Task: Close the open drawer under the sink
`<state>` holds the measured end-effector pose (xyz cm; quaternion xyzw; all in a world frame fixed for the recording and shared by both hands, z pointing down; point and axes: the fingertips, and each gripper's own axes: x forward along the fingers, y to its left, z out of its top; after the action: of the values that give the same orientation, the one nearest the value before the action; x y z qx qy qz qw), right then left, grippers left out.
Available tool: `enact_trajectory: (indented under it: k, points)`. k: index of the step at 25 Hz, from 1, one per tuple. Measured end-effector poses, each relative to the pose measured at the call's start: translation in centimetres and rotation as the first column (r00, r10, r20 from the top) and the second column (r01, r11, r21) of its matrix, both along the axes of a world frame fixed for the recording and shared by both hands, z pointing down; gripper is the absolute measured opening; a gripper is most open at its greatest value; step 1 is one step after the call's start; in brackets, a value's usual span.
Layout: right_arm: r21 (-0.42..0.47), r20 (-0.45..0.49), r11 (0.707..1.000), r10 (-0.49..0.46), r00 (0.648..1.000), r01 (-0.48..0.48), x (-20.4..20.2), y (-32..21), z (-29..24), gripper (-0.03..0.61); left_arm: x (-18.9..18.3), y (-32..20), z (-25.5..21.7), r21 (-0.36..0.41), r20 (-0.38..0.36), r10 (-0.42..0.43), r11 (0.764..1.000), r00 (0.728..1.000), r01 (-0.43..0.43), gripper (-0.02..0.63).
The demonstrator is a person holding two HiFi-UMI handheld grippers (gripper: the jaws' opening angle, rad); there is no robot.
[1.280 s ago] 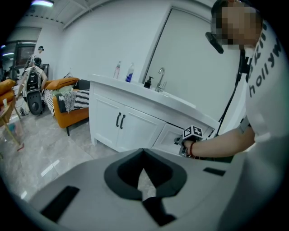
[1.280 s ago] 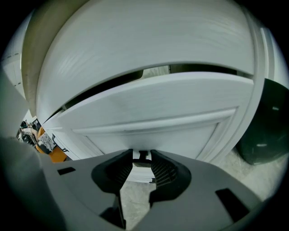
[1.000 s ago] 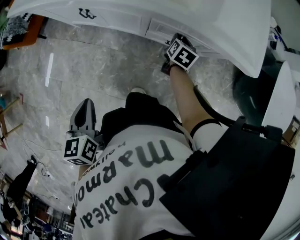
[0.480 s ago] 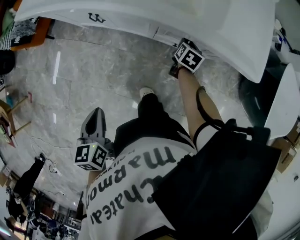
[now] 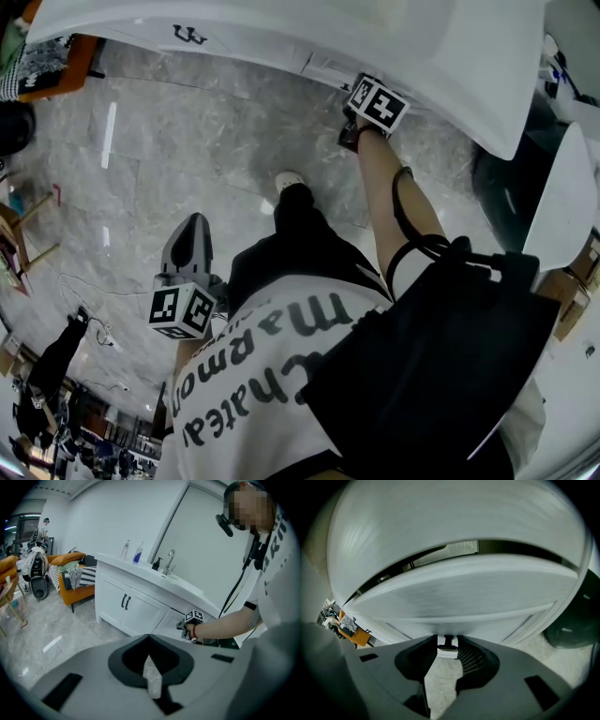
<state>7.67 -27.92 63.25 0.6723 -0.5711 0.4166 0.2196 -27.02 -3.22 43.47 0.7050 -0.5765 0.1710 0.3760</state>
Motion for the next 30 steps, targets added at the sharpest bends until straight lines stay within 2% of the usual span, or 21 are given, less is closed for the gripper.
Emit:
enact_trajectory:
  k: [8,12,14,19,25,30]
  points:
    - [-0.046,-0.009,0.996,-0.071,0.997,0.070,-0.1,0.5,-0.5,0.138,0.0,-0.4,-1.3,0.035,0.007,0.011,0.999,1.000,-0.011,0.009]
    - [-0.050,-0.013,0.996,-0.073,0.997,0.072,-0.1,1.7,-1.0,0.127,0.4,-1.1,-1.9,0.056,0.006,0.029,0.998,1.000,-0.029,0.009]
    - [-0.057,-0.017,0.996,-0.072,0.997,0.070,0.0,2.6,-1.4,0.067,0.8,-1.7,-2.3,0.069,0.005,0.047,0.997,0.999,-0.047,0.009]
    - [-0.072,0.038,0.990,-0.120,0.992,0.123,-1.3,5.8,-2.8,0.021,2.0,-3.3,-2.9,0.086,-0.002,0.099,0.991,0.995,-0.099,0.009]
    - [-0.031,0.152,0.952,-0.296,0.943,0.304,-4.7,10.3,-6.8,0.015,4.6,-6.1,-3.7,0.106,0.009,0.179,0.978,0.984,-0.179,0.009]
    - [0.031,0.230,0.938,-0.342,0.911,0.344,-6.1,12.3,-11.1,0.015,6.5,-7.0,-4.3,0.132,-0.005,0.215,0.968,0.977,-0.212,0.009]
